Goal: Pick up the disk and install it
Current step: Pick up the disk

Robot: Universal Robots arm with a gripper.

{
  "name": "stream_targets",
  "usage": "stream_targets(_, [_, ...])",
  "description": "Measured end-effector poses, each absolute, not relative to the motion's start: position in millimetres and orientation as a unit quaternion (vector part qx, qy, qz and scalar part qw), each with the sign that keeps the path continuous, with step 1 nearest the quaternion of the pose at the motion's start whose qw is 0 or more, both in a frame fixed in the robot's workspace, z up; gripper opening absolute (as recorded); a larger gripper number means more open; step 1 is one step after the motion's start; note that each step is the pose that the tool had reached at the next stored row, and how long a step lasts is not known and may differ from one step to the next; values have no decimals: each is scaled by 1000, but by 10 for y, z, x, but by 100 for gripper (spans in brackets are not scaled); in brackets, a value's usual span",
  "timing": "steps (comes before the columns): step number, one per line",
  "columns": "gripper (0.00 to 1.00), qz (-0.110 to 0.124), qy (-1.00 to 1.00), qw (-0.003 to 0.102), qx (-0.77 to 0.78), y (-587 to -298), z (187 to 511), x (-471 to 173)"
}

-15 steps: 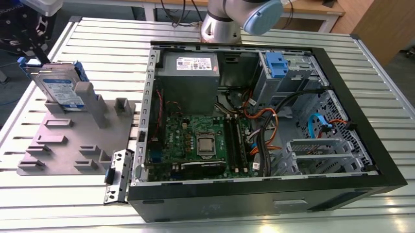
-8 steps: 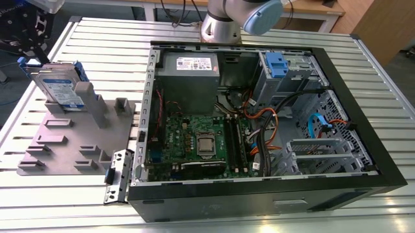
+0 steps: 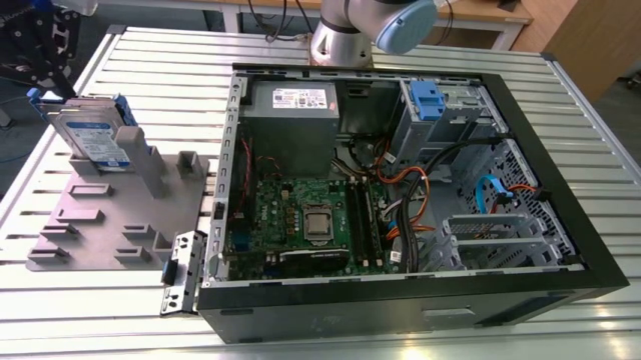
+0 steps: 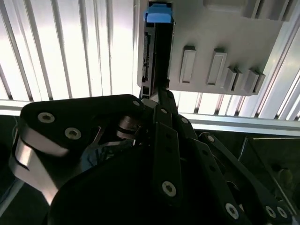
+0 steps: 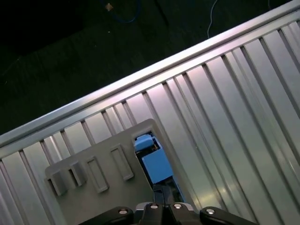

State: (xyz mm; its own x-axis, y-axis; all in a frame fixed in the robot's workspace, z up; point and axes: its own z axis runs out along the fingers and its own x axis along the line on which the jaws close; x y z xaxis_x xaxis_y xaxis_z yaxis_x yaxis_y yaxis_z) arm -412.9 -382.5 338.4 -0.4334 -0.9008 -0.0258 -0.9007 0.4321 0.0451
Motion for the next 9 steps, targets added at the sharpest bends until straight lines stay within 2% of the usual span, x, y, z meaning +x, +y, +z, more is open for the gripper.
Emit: stream_targets(9, [11, -26, -801, 3, 598, -3825, 3382, -4129])
